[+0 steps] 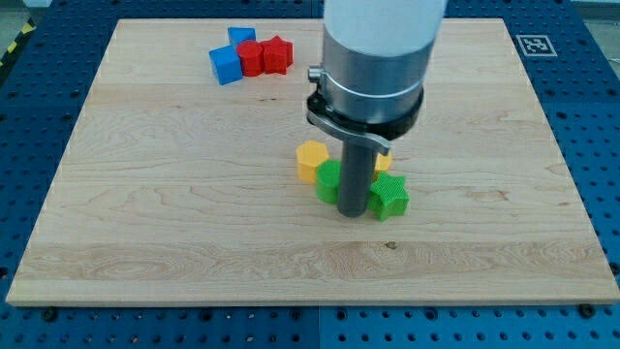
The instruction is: Separate the green star from the heart
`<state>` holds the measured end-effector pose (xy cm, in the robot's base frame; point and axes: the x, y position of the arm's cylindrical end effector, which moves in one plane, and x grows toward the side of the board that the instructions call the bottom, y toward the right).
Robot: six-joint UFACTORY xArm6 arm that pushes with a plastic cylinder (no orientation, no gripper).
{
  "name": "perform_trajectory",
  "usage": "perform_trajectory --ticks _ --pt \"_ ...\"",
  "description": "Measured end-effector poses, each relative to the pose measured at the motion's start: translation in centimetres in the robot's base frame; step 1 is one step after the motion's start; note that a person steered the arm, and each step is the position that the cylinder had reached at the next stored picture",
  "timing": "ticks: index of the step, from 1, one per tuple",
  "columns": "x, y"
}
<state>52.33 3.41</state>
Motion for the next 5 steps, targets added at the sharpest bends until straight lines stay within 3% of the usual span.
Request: perform_trajectory --ticks 2,3,5 --pt "-0.6 0.6" --pt "1.1 2.3" --pt "3.5 11.5"
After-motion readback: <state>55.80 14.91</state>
